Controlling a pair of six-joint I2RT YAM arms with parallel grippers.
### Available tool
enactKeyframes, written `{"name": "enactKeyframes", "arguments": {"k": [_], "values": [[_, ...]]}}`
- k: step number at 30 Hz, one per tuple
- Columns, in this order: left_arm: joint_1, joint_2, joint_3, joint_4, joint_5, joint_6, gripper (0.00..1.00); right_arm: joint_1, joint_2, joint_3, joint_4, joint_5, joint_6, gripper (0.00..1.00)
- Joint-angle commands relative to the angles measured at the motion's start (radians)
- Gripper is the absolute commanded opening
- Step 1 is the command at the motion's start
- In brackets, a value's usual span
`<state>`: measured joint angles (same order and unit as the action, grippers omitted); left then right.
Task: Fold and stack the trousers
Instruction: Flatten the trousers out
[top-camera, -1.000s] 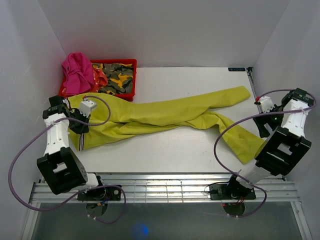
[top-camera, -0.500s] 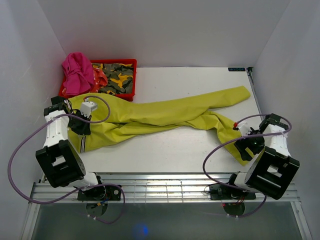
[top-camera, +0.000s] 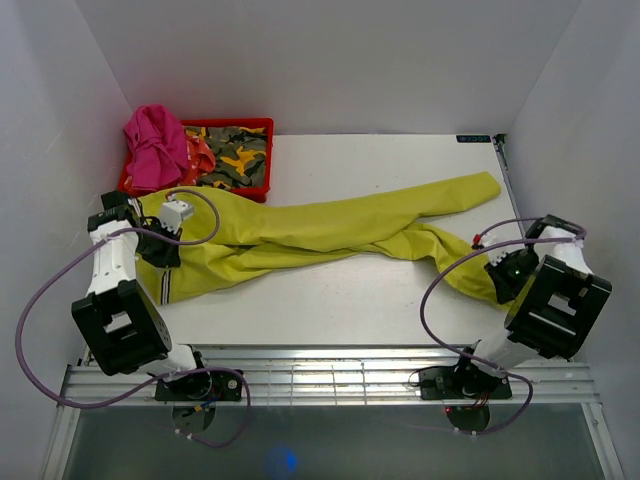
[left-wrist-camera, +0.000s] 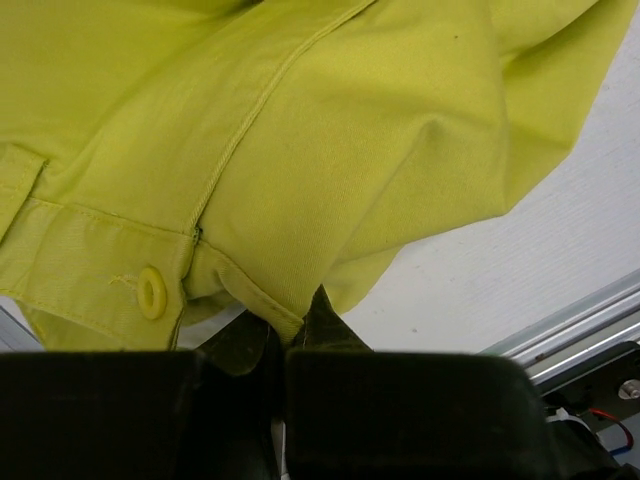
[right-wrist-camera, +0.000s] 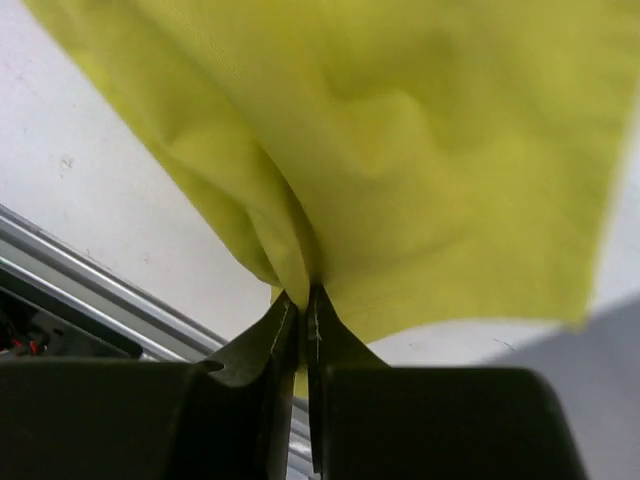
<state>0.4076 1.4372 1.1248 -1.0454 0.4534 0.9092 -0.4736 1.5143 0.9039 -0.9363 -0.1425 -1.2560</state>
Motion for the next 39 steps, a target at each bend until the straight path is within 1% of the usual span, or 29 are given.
{"name": "enactKeyframes", "arguments": {"k": [1, 3, 5, 6, 8, 10, 11, 12, 13, 15, 17, 19, 20, 22, 23, 24, 26, 27, 28, 31, 32, 33, 34, 35, 36, 37, 38, 39], "values": [[0.003, -0.076, -0.006, 0.068, 0.004, 0.029, 0.0, -0.097, -0.003, 0.237, -0.261, -0.103, -0.095, 0.08], [0.013, -0.101, -0.019, 0.094, -0.002, 0.04, 0.0, -0.137, 0.009, 0.364, -0.372, -0.121, -0.144, 0.08], [0.017, -0.107, -0.02, 0.099, -0.005, 0.048, 0.0, -0.184, -0.017, 0.398, -0.372, -0.105, -0.172, 0.08], [0.031, -0.113, -0.017, 0.105, -0.002, 0.053, 0.0, -0.198, -0.026, 0.408, -0.372, -0.082, -0.218, 0.08], [0.052, -0.129, -0.013, 0.12, 0.024, 0.056, 0.0, -0.233, -0.031, 0.418, -0.372, -0.066, -0.232, 0.08], [0.105, -0.167, -0.016, 0.169, 0.045, 0.056, 0.0, -0.279, -0.022, 0.466, -0.372, -0.075, -0.241, 0.08], [0.126, -0.182, -0.022, 0.192, 0.068, 0.056, 0.0, -0.298, 0.004, 0.496, -0.374, -0.083, -0.241, 0.08], [0.179, -0.196, -0.026, 0.243, 0.08, 0.06, 0.0, -0.339, 0.023, 0.535, -0.372, -0.112, -0.226, 0.08], [0.207, -0.224, -0.033, 0.274, 0.093, 0.06, 0.0, -0.358, 0.046, 0.612, -0.372, -0.124, -0.212, 0.08], [0.282, -0.235, -0.051, 0.344, 0.14, 0.063, 0.0, -0.379, 0.124, 0.674, -0.372, -0.141, -0.178, 0.08], [0.296, -0.221, -0.054, 0.363, 0.157, 0.079, 0.0, -0.381, 0.196, 0.714, -0.374, -0.149, -0.119, 0.08], [0.3, -0.198, -0.046, 0.384, 0.165, 0.077, 0.0, -0.361, 0.246, 0.742, -0.372, -0.161, -0.074, 0.08], [0.3, -0.166, -0.039, 0.387, 0.169, 0.083, 0.0, -0.349, 0.298, 0.768, -0.374, -0.16, -0.025, 0.08], [0.298, -0.118, -0.008, 0.348, 0.215, 0.112, 0.0, -0.298, 0.336, 0.77, -0.368, -0.157, 0.009, 0.08], [0.3, -0.095, 0.001, 0.329, 0.229, 0.144, 0.0, -0.275, 0.355, 0.758, -0.337, -0.154, 0.048, 0.08], [0.297, -0.057, 0.012, 0.279, 0.257, 0.169, 0.0, -0.254, 0.359, 0.712, -0.316, -0.141, 0.067, 0.08], [0.298, -0.028, 0.026, 0.227, 0.272, 0.226, 0.0, -0.179, 0.354, 0.647, -0.268, -0.12, 0.096, 0.08], [0.297, -0.018, 0.026, 0.159, 0.275, 0.325, 0.0, -0.156, 0.35, 0.58, -0.213, -0.094, 0.124, 0.08], [0.296, -0.012, 0.004, 0.142, 0.263, 0.361, 0.01, -0.11, 0.346, 0.549, -0.188, -0.08, 0.139, 0.08], [0.296, -0.017, -0.037, 0.064, 0.21, 0.512, 0.04, -0.041, 0.351, 0.466, -0.113, -0.023, 0.187, 0.08], [0.296, -0.017, -0.063, 0.041, 0.159, 0.543, 0.06, -0.03, 0.354, 0.452, -0.095, -0.006, 0.194, 0.08], [0.296, -0.018, -0.075, 0.042, 0.134, 0.554, 0.11, -0.022, 0.356, 0.44, -0.07, 0.026, 0.202, 0.08], [0.296, -0.024, -0.086, 0.065, 0.113, 0.515, 0.16, -0.014, 0.357, 0.429, -0.018, 0.041, 0.225, 0.09], [0.296, -0.027, -0.104, 0.096, 0.079, 0.484, 0.19, -0.011, 0.366, 0.432, -0.006, 0.052, 0.234, 0.1], [0.298, -0.032, -0.109, 0.152, 0.068, 0.455, 0.25, -0.01, 0.372, 0.443, 0.004, 0.066, 0.245, 0.14], [0.298, -0.037, -0.111, 0.183, 0.062, 0.369, 0.4, -0.01, 0.38, 0.454, 0.005, 0.07, 0.272, 0.19], [0.298, -0.044, -0.105, 0.211, 0.056, 0.328, 0.46, -0.01, 0.386, 0.473, -0.001, 0.073, 0.277, 0.25], [0.297, -0.046, -0.093, 0.214, 0.056, 0.301, 0.54, -0.01, 0.382, 0.477, -0.002, 0.084, 0.285, 0.49]]}}
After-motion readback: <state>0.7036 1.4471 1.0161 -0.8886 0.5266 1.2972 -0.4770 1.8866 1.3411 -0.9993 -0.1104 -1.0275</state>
